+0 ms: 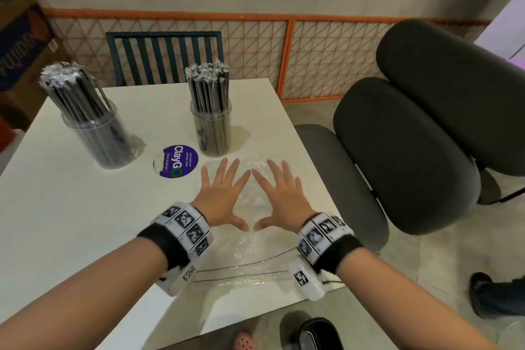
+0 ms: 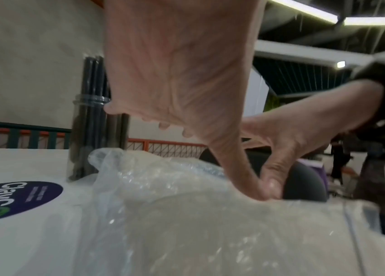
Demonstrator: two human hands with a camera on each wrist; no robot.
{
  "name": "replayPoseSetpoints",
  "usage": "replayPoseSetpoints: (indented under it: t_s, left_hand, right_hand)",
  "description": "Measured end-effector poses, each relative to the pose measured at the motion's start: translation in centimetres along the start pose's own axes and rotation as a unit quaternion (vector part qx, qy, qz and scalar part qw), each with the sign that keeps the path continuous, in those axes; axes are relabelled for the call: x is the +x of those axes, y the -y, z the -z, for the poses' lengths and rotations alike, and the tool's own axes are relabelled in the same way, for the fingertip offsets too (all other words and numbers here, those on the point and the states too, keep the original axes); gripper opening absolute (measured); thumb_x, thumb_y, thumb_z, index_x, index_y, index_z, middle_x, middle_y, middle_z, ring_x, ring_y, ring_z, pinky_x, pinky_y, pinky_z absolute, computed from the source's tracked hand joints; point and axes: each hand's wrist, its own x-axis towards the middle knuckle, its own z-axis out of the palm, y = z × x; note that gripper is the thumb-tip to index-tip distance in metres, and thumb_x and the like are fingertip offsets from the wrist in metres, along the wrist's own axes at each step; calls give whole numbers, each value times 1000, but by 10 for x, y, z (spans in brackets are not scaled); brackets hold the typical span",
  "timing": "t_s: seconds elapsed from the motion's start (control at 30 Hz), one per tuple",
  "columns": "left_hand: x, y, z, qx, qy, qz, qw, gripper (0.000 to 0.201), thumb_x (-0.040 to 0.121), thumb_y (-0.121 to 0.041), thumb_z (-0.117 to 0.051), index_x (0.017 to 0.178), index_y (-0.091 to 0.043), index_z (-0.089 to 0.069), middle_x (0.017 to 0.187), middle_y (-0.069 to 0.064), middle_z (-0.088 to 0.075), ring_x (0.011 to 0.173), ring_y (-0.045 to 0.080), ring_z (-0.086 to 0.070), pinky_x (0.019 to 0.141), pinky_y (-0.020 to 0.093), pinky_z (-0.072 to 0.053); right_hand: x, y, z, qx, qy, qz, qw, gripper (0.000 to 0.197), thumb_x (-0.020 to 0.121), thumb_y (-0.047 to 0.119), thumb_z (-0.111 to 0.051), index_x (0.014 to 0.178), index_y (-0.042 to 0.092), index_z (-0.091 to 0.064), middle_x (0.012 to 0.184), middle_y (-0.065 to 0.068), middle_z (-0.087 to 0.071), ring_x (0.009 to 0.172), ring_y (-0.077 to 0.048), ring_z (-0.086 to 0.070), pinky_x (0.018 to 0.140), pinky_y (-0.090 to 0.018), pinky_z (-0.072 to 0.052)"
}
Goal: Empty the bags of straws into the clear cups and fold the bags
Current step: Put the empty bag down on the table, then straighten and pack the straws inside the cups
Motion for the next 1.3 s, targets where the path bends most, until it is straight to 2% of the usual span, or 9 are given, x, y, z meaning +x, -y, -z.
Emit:
replayPoseSetpoints:
  t_s: [0.2,0.4,0.5,0.57,0.67,0.8,1.0,1.17,1.3]
  left_hand:
    - [15,18,-52,-41,176,54,982,140,50,-58,-82,143,-37,21,154,6,28,142,29,24,108,68,7]
    - [11,20,-81,-25,166,56,984,142,44,-62,-80,142,-43,21,148,2,39,139,26,32,103,72,5]
    - [15,21,-74,-37,192,49,980,139,46,-62,-80,143,-41,17,150,4,36,140,27,30,103,73,4]
    - [16,20,-61,-47,202,45,977,127,53,-63,-77,147,-40,6,155,5,25,143,29,21,106,70,2]
    - [18,16,-37,-21,156,32,987,92,69,-65,-64,145,-33,-23,153,5,-15,140,29,-8,109,54,-15]
    - [21,10,-7,-48,97,-5,994,70,81,-62,-51,141,-30,-35,143,4,-32,130,26,-22,104,44,-21]
    - [35,58,57,-152,-22,52,987,50,90,-48,-48,136,-27,-44,138,6,-43,128,29,-26,105,48,-31]
    - [52,128,111,-200,-87,143,965,58,87,-53,-51,136,-23,-43,134,13,-46,127,33,-30,106,48,-30]
    - [70,162,129,-267,-99,167,944,90,78,-63,-54,147,-15,-22,145,12,-38,134,30,-32,111,45,-28]
  right_hand:
    - [28,-28,-51,-62,210,-68,973,143,53,53,-85,142,40,26,151,-1,38,138,-47,27,104,-74,8]
    - [29,-38,-64,-74,233,-69,967,144,50,57,-84,143,40,24,148,0,43,134,-48,32,103,-75,8]
    - [29,-30,-49,-113,254,-71,958,136,55,58,-81,146,36,18,153,-5,33,139,-51,19,104,-75,6]
    - [33,-22,-31,-129,261,-66,955,119,62,62,-74,150,31,-1,159,-10,5,142,-48,-8,107,-74,-3]
    - [43,-13,-6,-90,214,-54,971,88,72,65,-64,141,22,-33,141,-8,-40,128,-34,-42,108,-60,-23]
    - [57,-3,19,-23,172,-26,985,69,81,55,-61,135,17,-43,135,-7,-49,123,-25,-49,101,-39,-41]
    - [114,11,91,47,41,28,998,43,88,37,-60,125,15,-54,125,-8,-61,111,-25,-57,97,-34,-45]
    - [165,24,151,150,-107,7,983,70,86,40,-63,140,7,-33,130,-15,-56,120,-29,-53,98,-38,-45]
    - [197,28,147,208,-90,-10,974,105,74,49,-73,148,3,-14,150,-17,-31,137,-29,-34,109,-39,-36]
